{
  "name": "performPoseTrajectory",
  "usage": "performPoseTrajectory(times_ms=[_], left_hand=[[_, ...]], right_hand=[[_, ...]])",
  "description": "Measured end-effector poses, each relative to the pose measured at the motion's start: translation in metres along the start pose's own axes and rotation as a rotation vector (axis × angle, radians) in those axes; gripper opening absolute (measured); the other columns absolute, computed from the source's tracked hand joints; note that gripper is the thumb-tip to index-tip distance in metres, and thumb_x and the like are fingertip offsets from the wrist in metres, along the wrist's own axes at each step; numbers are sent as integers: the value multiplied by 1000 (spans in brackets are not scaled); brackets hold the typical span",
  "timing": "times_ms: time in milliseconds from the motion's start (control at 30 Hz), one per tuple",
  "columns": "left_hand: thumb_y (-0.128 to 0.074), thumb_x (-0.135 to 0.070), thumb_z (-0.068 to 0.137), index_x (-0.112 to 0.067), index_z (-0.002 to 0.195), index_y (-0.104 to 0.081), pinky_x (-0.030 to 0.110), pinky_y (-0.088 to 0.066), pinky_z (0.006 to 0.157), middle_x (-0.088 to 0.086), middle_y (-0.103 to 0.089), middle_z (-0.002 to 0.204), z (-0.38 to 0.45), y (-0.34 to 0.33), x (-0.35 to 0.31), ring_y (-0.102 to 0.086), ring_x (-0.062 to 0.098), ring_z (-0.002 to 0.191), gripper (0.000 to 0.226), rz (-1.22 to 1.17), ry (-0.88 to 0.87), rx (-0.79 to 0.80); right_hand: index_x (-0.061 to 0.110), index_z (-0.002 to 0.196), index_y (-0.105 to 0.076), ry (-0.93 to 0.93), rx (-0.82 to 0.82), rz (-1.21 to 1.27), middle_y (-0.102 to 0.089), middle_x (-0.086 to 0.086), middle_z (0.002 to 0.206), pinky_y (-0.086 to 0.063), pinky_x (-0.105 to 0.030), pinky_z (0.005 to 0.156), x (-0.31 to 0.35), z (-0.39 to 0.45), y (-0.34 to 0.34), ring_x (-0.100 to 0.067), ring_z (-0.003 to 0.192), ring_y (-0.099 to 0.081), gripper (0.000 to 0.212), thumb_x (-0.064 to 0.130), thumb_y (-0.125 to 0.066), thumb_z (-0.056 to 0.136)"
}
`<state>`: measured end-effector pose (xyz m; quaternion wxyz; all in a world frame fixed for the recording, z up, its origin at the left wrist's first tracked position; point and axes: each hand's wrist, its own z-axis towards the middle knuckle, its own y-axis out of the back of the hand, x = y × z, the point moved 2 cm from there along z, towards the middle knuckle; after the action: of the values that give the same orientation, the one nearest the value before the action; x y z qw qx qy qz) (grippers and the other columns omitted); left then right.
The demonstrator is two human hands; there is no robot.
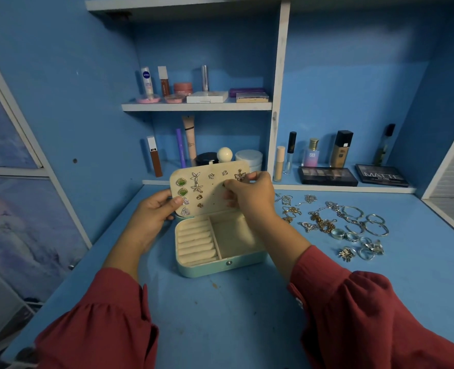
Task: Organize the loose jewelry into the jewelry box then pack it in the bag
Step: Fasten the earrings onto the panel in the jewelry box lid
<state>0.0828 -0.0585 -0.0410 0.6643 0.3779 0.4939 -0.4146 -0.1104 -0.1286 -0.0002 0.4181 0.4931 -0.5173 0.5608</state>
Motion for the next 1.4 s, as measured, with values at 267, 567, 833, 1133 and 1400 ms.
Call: performPoseTrajectory(times_ms=[267,567,833,1133,1400], left_hand=[[-56,-15,93,-25,103,-69,26,-41,71,-6,-74,91,-2,0,-1,-57,15,84,19,4,-2,12],[-58,-14,91,-23,100,-70,29,-41,77,-3,-75,93,-5,2,-4,-60,18,89,18,-2,27,25],[-70,-17,65,-24,81,-80,42,-41,98,4,-75,91,-10,4,-11,-63,24,96,20,-104,120,60],[-65,-3,56,-14,67,-79,27,-49,86,7,-74,78,-13,2,-18,-70,15,82,20,-111,115,128],[-44,-1,69,-14,79,-80,26,-49,92,13,-74,96,-13,1,-24,-63,22,103,39,-27,26,199]], right_hand=[[8,98,-40,-146,102,250,-67,-18,68,-54,-26,45,3,4,-1,-21,51,-66,28,-11,-57,86],[4,107,-44,-452,250,494,-63,-30,104,-60,-42,64,24,2,15,-41,80,-68,11,4,-43,97],[11,113,-36,-581,347,435,-68,-31,87,-38,-15,31,17,7,32,-14,39,-58,28,28,-51,98],[5,96,-45,-594,481,228,-69,-24,86,-25,-12,28,12,8,46,-6,36,-44,9,11,-40,91],[8,51,-62,-487,590,54,-72,-15,78,-14,-11,37,8,6,54,-4,35,-34,49,4,-36,91]])
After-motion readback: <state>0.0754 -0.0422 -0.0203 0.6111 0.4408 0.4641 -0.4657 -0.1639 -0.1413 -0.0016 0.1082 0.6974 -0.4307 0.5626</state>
